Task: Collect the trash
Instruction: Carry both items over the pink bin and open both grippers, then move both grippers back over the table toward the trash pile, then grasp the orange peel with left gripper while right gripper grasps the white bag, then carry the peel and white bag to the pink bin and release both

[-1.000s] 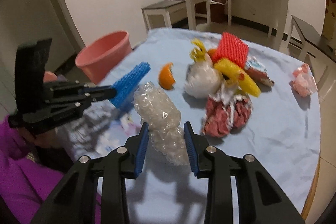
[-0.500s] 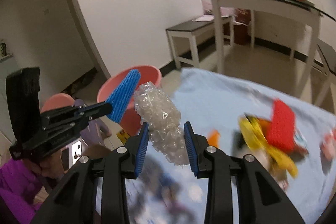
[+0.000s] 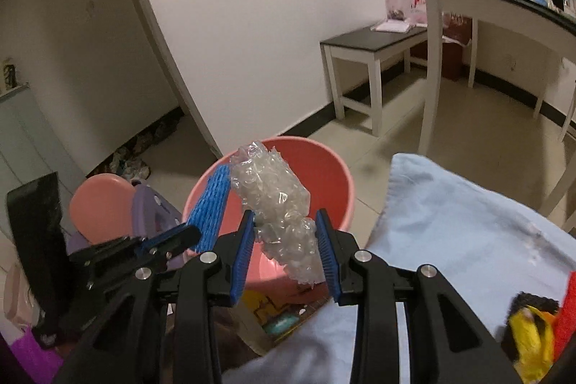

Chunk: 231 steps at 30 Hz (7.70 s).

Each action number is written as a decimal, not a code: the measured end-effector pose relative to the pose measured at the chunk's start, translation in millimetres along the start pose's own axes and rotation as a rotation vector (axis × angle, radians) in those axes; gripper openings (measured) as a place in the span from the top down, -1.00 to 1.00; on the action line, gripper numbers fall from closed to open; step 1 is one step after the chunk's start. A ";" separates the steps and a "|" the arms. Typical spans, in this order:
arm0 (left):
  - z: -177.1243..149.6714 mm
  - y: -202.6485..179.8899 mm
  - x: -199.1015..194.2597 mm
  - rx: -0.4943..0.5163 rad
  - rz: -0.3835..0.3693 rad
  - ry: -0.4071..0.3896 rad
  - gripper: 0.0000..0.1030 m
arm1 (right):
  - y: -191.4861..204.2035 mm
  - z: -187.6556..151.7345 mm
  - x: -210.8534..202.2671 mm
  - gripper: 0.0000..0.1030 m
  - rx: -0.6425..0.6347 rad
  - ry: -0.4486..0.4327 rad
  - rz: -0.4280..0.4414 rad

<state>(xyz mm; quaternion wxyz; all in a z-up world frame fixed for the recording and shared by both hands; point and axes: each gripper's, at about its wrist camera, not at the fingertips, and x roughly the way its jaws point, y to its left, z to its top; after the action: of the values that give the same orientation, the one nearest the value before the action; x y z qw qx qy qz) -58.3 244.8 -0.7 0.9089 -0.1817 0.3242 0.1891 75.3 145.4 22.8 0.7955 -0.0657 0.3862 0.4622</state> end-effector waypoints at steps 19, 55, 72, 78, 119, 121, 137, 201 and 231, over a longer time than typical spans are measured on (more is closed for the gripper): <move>-2.2 31.7 35.4 -0.101 0.013 0.050 0.68 | -6.0 -3.5 69.3 0.01 0.057 0.097 0.000; -19.9 -79.0 -15.2 0.097 -0.090 0.015 0.19 | -78.4 -120.0 -143.7 -0.15 0.109 -0.076 -0.129; -42.5 -172.5 11.1 0.226 -0.208 0.113 0.19 | -176.1 -198.5 -161.9 -0.05 0.316 0.034 -0.187; -60.1 -209.7 27.0 0.310 -0.215 0.169 0.19 | -174.2 -193.6 -160.0 -0.05 0.305 0.040 -0.131; -73.3 -221.8 69.1 0.283 -0.190 0.284 0.70 | -203.6 -175.6 -148.1 -0.12 0.409 -0.016 -0.249; -72.7 -219.1 67.5 0.280 -0.190 0.281 0.70 | -206.0 -174.5 -143.2 -0.13 0.418 -0.008 -0.252; -72.7 -213.9 49.5 0.279 -0.212 0.249 0.70 | -198.4 -177.2 -135.9 0.50 0.407 0.011 -0.279; 14.8 0.3 35.5 -0.006 0.145 0.051 0.70 | -2.9 -5.8 16.8 0.49 0.028 0.021 -0.019; 17.8 17.3 41.4 -0.065 0.081 0.081 0.41 | -12.6 -1.7 57.5 0.07 0.050 0.067 -0.032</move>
<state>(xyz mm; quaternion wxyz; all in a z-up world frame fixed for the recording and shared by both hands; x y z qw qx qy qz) -27.3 277.2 -18.7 0.8803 -0.2052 0.3617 0.2285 99.9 176.9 -20.4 0.7908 -0.0676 0.4229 0.4373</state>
